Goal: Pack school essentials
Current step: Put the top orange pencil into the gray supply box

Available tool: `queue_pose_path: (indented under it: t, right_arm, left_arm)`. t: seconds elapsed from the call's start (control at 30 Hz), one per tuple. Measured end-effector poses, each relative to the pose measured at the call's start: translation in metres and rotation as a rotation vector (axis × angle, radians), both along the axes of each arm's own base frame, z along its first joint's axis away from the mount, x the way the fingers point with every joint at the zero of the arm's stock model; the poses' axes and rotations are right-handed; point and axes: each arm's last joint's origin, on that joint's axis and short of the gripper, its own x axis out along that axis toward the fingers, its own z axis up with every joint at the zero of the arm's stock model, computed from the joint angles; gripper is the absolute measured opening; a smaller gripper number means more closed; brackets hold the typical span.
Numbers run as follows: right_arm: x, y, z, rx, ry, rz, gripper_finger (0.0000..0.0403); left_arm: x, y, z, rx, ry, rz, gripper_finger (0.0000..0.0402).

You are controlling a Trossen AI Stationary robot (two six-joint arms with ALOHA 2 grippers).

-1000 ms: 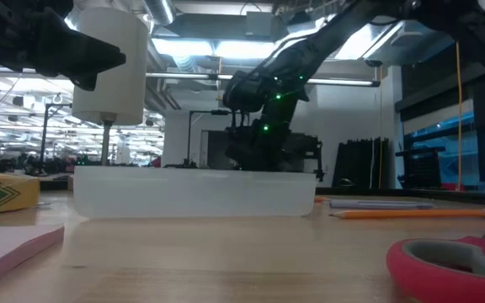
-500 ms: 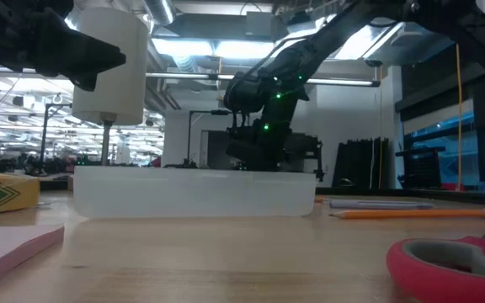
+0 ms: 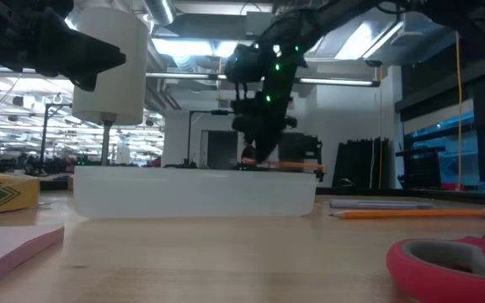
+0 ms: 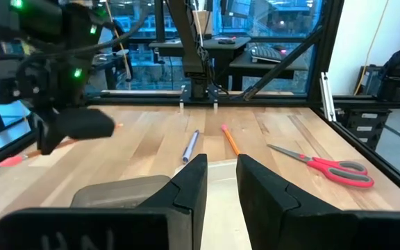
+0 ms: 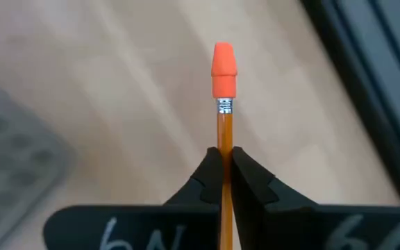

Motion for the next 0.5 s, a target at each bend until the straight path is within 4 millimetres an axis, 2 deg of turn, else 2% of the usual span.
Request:
queue_pose_path:
  t: [0.13, 0.3, 0.5]
  right_arm:
    - [0.014, 0.036, 0.023, 0.101, -0.101, 0.167, 0.0012]
    - [0.025, 0.100, 0.023, 0.254, -0.122, 0.388, 0.0011]
    - [0.030, 0.172, 0.022, 0.282, -0.161, 0.589, 0.0009]
  left_arm:
    - [0.000, 0.000, 0.000, -0.001, 0.000, 0.000, 0.0073]
    - [0.000, 0.000, 0.000, -0.001, 0.000, -0.001, 0.0073]
    - [0.000, 0.000, 0.000, -0.001, 0.000, -0.001, 0.0073]
